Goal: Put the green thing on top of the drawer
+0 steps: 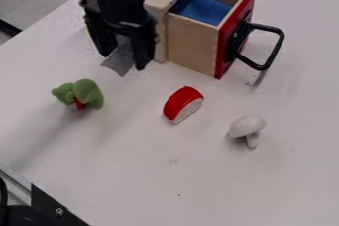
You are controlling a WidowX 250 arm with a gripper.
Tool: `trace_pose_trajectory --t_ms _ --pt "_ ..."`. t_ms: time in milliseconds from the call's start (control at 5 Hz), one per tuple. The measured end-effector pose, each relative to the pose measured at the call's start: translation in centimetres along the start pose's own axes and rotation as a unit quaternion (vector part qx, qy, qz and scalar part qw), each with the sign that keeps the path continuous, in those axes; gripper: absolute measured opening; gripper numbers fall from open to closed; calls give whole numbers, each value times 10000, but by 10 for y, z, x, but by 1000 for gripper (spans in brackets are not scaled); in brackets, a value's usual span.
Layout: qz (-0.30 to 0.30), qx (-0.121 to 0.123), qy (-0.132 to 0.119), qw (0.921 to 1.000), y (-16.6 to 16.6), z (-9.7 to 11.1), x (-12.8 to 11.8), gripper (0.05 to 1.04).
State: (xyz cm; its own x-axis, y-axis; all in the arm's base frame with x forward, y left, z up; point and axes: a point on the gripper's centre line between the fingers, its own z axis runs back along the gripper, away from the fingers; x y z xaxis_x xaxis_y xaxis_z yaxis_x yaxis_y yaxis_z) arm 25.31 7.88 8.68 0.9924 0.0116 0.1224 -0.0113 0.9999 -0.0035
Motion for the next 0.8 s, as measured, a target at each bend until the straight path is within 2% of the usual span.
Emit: trace_pose_trajectory --t_ms 200,400,800 --pt "-348 179 51 9992 13 -15 0 997" --pt "-385 64 148 9991 34 -21 -10 997" --pt "-123 36 331 9994 59 -29 -25 997"
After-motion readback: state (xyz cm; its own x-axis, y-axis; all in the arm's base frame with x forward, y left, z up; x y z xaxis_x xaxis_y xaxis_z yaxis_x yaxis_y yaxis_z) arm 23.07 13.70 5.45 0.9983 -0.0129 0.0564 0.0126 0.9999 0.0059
